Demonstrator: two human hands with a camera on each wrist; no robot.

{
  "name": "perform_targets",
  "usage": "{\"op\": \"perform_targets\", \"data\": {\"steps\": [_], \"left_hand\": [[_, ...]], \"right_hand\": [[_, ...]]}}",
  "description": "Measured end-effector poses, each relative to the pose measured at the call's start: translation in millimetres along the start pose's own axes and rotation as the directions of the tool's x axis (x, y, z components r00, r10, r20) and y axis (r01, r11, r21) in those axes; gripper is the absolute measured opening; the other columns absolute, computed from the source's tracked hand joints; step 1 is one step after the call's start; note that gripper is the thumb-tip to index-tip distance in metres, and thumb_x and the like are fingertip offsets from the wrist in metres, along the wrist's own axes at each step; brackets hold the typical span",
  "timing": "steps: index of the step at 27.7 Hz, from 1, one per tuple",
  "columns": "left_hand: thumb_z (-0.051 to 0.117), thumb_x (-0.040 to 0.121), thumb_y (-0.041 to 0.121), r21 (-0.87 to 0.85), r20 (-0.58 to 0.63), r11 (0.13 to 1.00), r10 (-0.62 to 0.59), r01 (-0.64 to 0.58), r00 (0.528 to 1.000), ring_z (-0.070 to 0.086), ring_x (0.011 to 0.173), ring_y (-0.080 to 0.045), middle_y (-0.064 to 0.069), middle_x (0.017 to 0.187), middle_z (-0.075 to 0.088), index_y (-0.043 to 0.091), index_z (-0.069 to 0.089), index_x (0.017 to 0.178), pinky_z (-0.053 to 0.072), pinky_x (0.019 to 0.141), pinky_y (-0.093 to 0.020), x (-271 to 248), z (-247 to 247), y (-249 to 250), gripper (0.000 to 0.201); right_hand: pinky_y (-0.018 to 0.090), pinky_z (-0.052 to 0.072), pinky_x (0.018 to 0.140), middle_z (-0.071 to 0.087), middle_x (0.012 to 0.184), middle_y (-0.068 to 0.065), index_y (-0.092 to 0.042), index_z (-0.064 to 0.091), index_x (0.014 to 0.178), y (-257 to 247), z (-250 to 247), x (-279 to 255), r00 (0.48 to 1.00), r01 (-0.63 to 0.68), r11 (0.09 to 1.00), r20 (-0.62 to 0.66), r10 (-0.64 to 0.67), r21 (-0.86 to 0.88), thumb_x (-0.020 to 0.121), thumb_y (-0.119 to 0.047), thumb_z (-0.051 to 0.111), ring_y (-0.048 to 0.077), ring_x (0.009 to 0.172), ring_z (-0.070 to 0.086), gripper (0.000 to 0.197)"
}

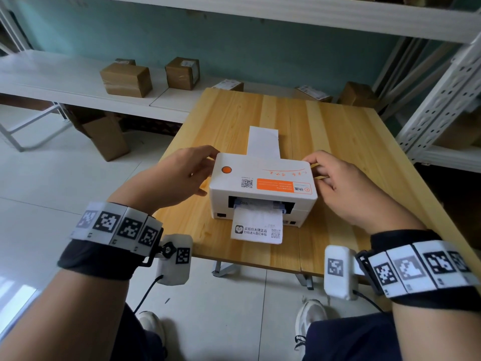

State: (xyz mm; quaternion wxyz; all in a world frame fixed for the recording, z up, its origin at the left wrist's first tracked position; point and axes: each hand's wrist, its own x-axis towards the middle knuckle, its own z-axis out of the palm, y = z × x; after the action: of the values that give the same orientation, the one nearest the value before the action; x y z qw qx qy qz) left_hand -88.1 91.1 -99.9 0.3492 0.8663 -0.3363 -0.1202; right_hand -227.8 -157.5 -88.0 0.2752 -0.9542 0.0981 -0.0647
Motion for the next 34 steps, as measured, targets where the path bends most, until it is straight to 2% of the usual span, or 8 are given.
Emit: {"op": "perform_targets", "data": {"steps": [2, 7, 12, 16, 22, 25, 29, 34], "left_hand": [[0.042, 0.104, 0.005, 0.041, -0.016, 0.999, 0.027, -0.026, 1.0, 0.068, 0.105, -0.019, 0.004, 0.121, 0.067, 0.012, 0.057, 0.127, 0.063, 0.07, -0.021, -0.8, 0.6, 1.2, 0.028], [0.039, 0.105, 0.005, 0.04, -0.002, 0.999, -0.005, 0.005, 1.0, 0.065, 0.105, -0.019, 0.003, 0.126, 0.062, 0.009, 0.052, 0.13, 0.059, 0.064, -0.014, -0.5, 3.0, 4.8, 0.029], [0.038, 0.105, 0.005, 0.08, -0.018, 0.997, -0.004, 0.006, 1.0, 0.065, 0.092, -0.015, 0.001, 0.123, 0.063, 0.01, 0.051, 0.131, 0.054, 0.058, -0.013, -0.1, 4.2, 7.5, 0.03], [0.037, 0.106, 0.009, 0.114, -0.02, 0.993, -0.007, 0.01, 1.0, 0.063, 0.08, -0.004, 0.004, 0.115, 0.063, 0.013, 0.048, 0.131, 0.047, 0.057, -0.016, 1.1, 4.6, 6.3, 0.027], [0.038, 0.107, 0.01, 0.125, -0.03, 0.992, -0.001, 0.005, 1.0, 0.061, 0.079, 0.007, 0.012, 0.108, 0.066, 0.013, 0.046, 0.131, 0.046, 0.055, -0.003, 2.7, 4.2, 2.6, 0.026], [0.04, 0.105, 0.006, 0.135, -0.028, 0.991, 0.009, -0.005, 1.0, 0.068, 0.088, -0.008, 0.012, 0.109, 0.067, 0.013, 0.048, 0.133, 0.052, 0.063, -0.008, 0.2, 2.7, 2.3, 0.029], [0.044, 0.103, 0.004, 0.153, -0.06, 0.987, 0.064, -0.054, 0.996, 0.063, 0.119, -0.021, -0.003, 0.13, 0.066, 0.009, 0.054, 0.133, 0.055, 0.097, -0.039, -1.1, 0.9, 2.5, 0.032], [0.049, 0.102, 0.004, 0.134, -0.085, 0.986, 0.116, -0.104, 0.99, 0.062, 0.12, -0.015, -0.002, 0.129, 0.066, 0.008, 0.056, 0.132, 0.047, 0.093, -0.018, -1.6, -0.8, 0.8, 0.032]], "right_hand": [[0.019, 0.045, 0.081, 0.064, 0.128, -0.002, -0.024, 0.053, 0.125, -0.1, 0.2, 0.5, 1.0, 0.002, 1.0, -0.004, -0.002, 0.001, 0.099, -0.006, 0.048, 0.005, 0.102, 0.056, 0.032], [0.01, 0.04, 0.074, 0.064, 0.129, -0.002, -0.023, 0.053, 0.125, 0.7, 1.9, 1.3, 1.0, -0.004, 1.0, -0.009, 0.004, 0.011, 0.099, -0.006, 0.049, 0.002, 0.102, 0.055, 0.032], [0.007, 0.038, 0.07, 0.062, 0.13, -0.003, -0.022, 0.052, 0.125, 0.9, 0.9, 0.6, 0.999, 0.007, 1.0, -0.037, -0.007, -0.006, 0.099, -0.005, 0.049, 0.001, 0.105, 0.053, 0.032], [0.009, 0.038, 0.073, 0.062, 0.132, 0.001, -0.022, 0.05, 0.126, 1.2, 1.4, 1.5, 0.999, 0.001, 0.999, -0.034, -0.002, -0.035, 0.099, -0.005, 0.047, 0.016, 0.12, 0.057, 0.032], [0.019, 0.048, 0.074, 0.066, 0.125, -0.001, -0.026, 0.047, 0.124, 1.0, 1.1, 0.5, 1.0, 0.003, 0.999, -0.021, -0.004, -0.038, 0.1, -0.009, 0.046, 0.011, 0.102, 0.061, 0.03], [0.014, 0.044, 0.071, 0.062, 0.122, -0.008, -0.027, 0.048, 0.124, 1.8, 1.4, 0.3, 1.0, -0.002, 1.0, -0.02, 0.002, -0.007, 0.1, -0.008, 0.048, 0.007, 0.099, 0.057, 0.031], [0.011, 0.041, 0.071, 0.054, 0.101, -0.027, -0.028, 0.05, 0.123, -0.2, 0.8, -1.6, 0.999, -0.015, 0.999, -0.042, 0.017, 0.044, 0.099, -0.008, 0.05, -0.008, 0.089, 0.054, 0.031], [0.019, 0.051, 0.08, 0.062, 0.104, -0.02, -0.027, 0.052, 0.12, -4.2, -3.3, -5.5, 1.0, -0.009, 0.989, -0.024, 0.013, 0.149, 0.096, -0.006, 0.054, -0.001, 0.102, 0.061, 0.033]]}}
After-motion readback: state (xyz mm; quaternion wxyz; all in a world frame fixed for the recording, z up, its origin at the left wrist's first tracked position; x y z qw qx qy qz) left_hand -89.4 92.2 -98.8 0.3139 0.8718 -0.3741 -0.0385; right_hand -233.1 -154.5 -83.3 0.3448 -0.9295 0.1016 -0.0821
